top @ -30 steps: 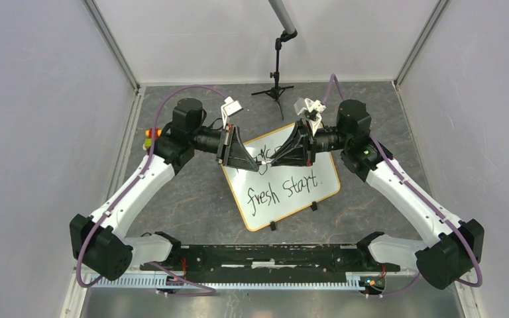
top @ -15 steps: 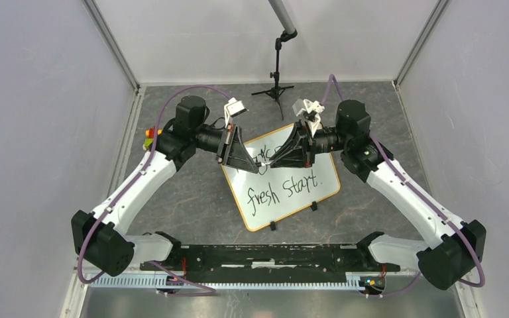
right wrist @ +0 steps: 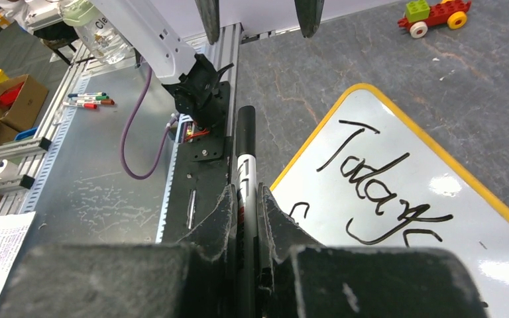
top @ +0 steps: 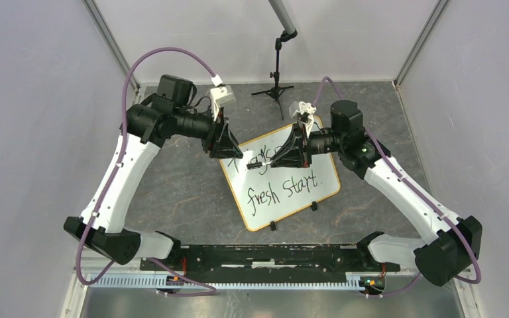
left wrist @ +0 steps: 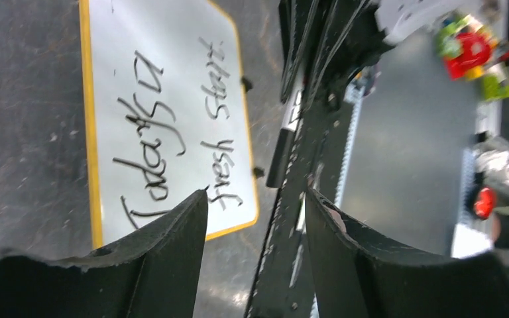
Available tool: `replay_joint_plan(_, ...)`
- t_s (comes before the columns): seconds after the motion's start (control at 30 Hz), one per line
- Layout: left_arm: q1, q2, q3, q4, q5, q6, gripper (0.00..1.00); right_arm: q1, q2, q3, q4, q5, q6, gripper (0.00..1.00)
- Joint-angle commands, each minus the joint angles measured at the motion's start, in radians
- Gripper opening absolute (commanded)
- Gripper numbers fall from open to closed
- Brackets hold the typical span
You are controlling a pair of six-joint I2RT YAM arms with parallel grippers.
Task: Write a sentence on the whiteboard
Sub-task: Adjust the pen cap from the whiteboard marker, then pass from the right arm to the left
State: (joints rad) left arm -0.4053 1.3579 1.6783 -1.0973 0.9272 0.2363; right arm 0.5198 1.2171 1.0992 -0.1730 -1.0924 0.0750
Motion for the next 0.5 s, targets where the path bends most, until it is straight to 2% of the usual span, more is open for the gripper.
replay_joint_plan(0.0,-0.076,0.008,0.050,-0.166,-0.228,0.231,0.63,0.004,-0.011,0.002,-0.003,0.012,-0.005,0.00)
replay_joint_plan(0.17,-0.280,0.000,0.073,-0.113,-0.480,0.242,0.63,0.012,-0.018,-0.036,0.066,0.023,0.087,0.00)
replay_joint_plan(0.3,-0.365,0.042,0.126,-0.135,-0.512,0.225,0.61,0.040,-0.021,-0.053,0.065,0.033,0.088,0.00)
replay_joint_plan(0.47,-0.441,0.073,0.120,-0.136,-0.563,0.224,0.56,0.051,-0.034,-0.069,0.095,0.036,0.114,0.00)
